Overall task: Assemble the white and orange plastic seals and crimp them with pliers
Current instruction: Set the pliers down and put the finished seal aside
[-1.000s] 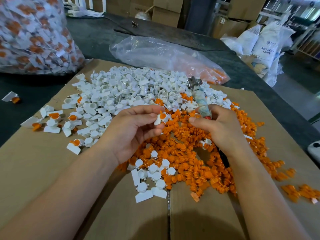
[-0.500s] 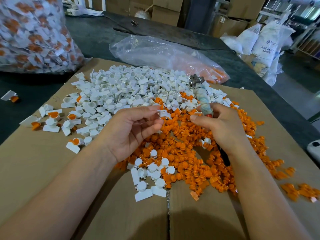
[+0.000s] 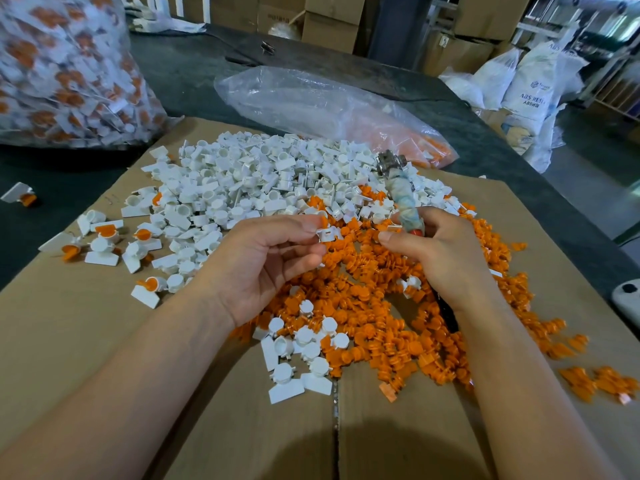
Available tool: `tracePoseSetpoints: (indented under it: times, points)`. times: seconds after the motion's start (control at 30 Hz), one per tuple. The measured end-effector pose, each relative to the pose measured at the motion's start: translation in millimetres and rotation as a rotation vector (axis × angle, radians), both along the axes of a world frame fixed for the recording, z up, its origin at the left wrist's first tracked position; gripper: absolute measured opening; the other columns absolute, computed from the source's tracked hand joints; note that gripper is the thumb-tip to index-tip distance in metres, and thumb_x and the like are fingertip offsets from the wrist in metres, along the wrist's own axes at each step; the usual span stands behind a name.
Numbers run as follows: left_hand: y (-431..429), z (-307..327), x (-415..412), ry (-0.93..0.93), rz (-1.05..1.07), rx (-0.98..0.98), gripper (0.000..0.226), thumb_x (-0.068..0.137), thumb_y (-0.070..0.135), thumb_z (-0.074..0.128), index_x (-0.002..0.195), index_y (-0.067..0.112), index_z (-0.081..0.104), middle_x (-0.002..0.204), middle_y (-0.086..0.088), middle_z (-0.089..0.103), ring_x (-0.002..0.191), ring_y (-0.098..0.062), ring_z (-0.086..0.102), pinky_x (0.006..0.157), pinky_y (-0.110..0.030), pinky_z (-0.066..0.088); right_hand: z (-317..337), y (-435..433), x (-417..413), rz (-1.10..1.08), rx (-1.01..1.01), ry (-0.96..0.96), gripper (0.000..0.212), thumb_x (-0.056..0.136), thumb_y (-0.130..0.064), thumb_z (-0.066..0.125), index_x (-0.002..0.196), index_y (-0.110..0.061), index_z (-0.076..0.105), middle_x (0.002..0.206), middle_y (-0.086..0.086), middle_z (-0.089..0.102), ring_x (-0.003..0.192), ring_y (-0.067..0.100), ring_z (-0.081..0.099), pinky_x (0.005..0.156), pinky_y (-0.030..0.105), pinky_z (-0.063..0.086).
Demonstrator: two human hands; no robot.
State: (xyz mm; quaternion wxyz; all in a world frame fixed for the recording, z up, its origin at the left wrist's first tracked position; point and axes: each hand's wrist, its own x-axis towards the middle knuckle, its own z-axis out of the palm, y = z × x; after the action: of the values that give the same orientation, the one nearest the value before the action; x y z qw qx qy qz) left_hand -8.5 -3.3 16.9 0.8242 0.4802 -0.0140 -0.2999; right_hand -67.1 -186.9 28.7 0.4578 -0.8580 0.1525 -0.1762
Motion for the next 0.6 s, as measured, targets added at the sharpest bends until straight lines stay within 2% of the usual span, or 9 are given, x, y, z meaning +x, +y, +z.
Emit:
tracePoseSetpoints:
  times: [0.47,0.6]
  points:
    - [-0.2,-2.6,1.2,0.018,0.039,-0.020,0.015,0.054,0.008,0.063,0.063,0.003,0.074,0.053,-0.007,0.063,0.047,-0.011,0.063,0.040,-0.014,0.048,-1.5,-1.3,1.0,0.001,0.006,-0.016,0.021,0.072,-0.027,0.073,0.081,-0.034,0.055,0.083,-0.009,0.061,0.076,0.004,0.056,0.063,0.023,0.042]
    - [1.6,-2.7,3.9,0.031,0.124,-0.122,0.027,0.058,0.001,0.058,0.082,0.000,0.069,0.058,-0.008,0.065,0.050,-0.011,0.064,0.044,-0.015,0.050,-1.7,-1.8,1.2,-0.004,-0.013,-0.014,0.020,0.072,-0.027,0.073,0.076,-0.034,0.055,0.078,-0.011,0.059,0.068,0.000,0.055,0.058,0.017,0.040]
